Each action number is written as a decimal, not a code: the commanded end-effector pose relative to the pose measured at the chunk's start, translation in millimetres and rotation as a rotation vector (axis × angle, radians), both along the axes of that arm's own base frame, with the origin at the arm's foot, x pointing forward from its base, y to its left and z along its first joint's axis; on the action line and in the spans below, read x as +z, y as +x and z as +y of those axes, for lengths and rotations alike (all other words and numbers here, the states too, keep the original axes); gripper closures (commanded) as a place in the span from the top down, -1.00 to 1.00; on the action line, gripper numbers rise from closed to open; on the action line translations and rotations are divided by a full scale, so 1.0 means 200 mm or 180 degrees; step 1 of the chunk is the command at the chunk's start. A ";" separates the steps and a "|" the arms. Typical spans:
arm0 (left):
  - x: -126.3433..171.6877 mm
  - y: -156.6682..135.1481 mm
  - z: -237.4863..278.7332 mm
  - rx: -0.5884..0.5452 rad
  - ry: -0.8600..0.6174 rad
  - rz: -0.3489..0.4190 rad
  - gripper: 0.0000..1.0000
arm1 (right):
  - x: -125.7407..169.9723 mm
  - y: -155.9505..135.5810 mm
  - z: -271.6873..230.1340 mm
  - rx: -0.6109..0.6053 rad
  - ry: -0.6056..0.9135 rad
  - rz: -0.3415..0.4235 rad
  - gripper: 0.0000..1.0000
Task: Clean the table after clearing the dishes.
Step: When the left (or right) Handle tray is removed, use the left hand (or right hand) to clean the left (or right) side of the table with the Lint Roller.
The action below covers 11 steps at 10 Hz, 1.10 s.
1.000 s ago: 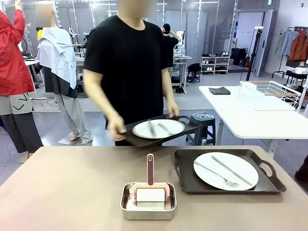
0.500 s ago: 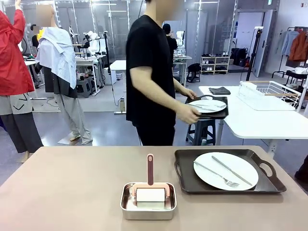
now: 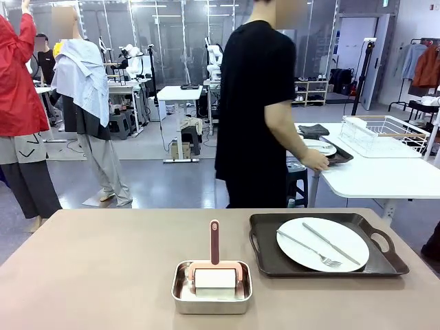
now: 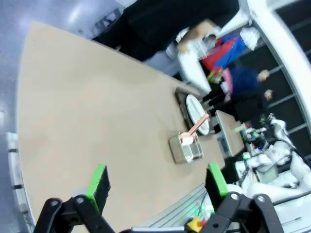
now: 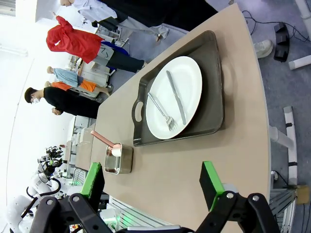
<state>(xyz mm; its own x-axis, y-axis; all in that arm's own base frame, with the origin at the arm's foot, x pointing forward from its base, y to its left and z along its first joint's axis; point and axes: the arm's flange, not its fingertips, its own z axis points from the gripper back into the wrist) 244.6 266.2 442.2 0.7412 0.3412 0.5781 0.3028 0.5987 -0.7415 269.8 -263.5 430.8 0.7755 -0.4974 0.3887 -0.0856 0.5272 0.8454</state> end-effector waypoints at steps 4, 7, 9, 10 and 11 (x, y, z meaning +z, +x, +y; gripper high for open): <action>0.73 0.63 -0.72 -0.1259 0.1834 -0.0395 1.00 | 0.00 -0.02 -0.01 -0.0006 0.0027 -0.0024 1.00; 0.94 0.94 -1.34 -0.2119 0.2761 -0.0457 1.00 | 0.00 -0.02 -0.01 -0.0006 0.0027 -0.0024 1.00; 0.94 1.09 -1.74 -0.2698 0.3210 -0.0496 1.00 | 0.00 -0.02 -0.01 -0.0006 0.0027 -0.0024 1.00; 0.88 1.12 -1.90 -0.2994 0.3402 -0.0525 1.00 | 0.00 -0.02 -0.01 -0.0006 0.0027 -0.0024 1.00; 0.82 1.14 -2.03 -0.3236 0.3540 -0.0530 1.00 | 0.00 -0.02 -0.01 -0.0006 0.0027 -0.0024 1.00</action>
